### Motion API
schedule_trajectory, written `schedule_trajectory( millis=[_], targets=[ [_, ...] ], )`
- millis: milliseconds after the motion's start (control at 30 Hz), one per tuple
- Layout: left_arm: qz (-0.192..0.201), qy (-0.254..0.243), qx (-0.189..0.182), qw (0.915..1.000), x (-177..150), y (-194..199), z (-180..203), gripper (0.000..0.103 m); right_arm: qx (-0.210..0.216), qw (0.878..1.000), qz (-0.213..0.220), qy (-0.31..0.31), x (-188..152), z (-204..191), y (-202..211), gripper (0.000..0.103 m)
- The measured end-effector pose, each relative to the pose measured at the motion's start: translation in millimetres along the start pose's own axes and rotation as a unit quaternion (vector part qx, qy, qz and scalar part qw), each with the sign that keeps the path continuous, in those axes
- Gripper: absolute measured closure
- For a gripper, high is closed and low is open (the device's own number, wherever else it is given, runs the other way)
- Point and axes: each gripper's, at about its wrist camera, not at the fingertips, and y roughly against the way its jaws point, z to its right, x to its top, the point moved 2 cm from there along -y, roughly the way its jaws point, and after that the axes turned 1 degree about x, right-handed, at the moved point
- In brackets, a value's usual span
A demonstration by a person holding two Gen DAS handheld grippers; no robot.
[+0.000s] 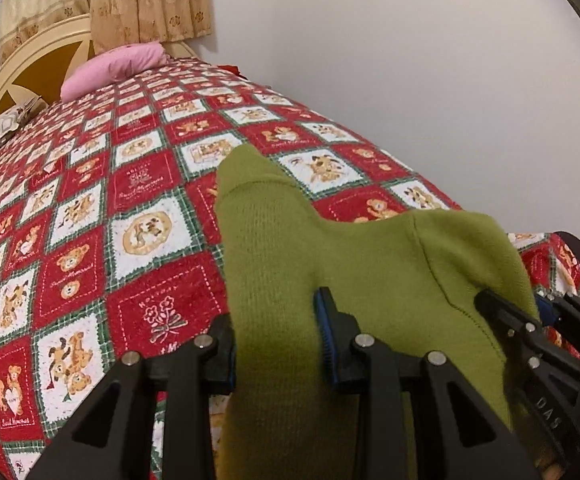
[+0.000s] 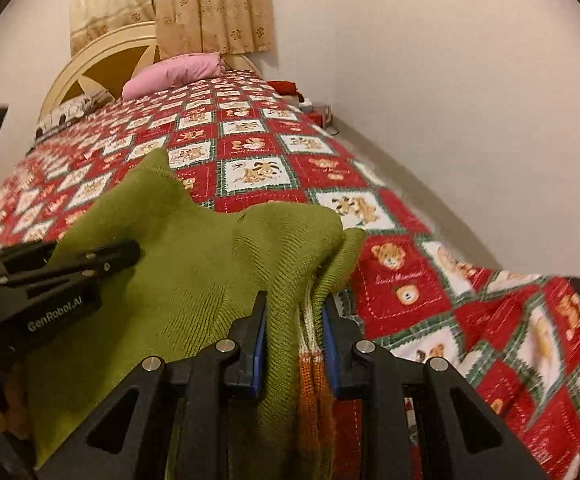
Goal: Fold small clothes
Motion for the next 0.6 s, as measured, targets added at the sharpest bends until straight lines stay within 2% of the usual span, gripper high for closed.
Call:
schedule_trajectory(
  millis=[167, 267, 300, 333, 367, 400, 500, 567, 600],
  targets=[
    [-0.017, 0.005, -0.006, 0.9998, -1, -6, -3, 0.065, 0.021, 0.999, -0.018, -0.022, -1, 6, -8, 0.075],
    [-0.041, 0.018, -0.039, 0.9982, 1, -10, -10, 0.059, 0.033, 0.998, -0.024, -0.044, -2, 14, -9, 0.059],
    [-0.048, 0.020, -0.050, 0.9974, 4, -11, -13, 0.053, 0.039, 0.997, -0.028, -0.052, 0, 18, -9, 0.051],
    [-0.060, 0.020, -0.072, 0.9954, 8, -12, -16, 0.049, 0.053, 0.996, -0.036, -0.067, 1, 24, -9, 0.046],
    [-0.067, 0.016, -0.085, 0.9940, 13, -12, -19, 0.037, 0.068, 0.993, -0.042, -0.082, 4, 31, -10, 0.041],
    [-0.069, 0.009, -0.095, 0.9931, 18, -13, -21, 0.028, 0.089, 0.990, -0.048, -0.102, 7, 39, -11, 0.041],
    [-0.061, 0.004, -0.114, 0.9916, 36, -17, -26, 0.026, 0.127, 0.976, -0.058, -0.169, 20, 66, -19, 0.039],
    [-0.090, 0.032, -0.153, 0.9836, 44, -35, -31, 0.026, 0.146, 0.970, -0.069, -0.183, 27, 72, -32, 0.039],
    [-0.105, 0.043, -0.161, 0.9805, 44, -42, -32, 0.026, 0.161, 0.966, -0.081, -0.185, 31, 72, -43, 0.039]
  ],
)
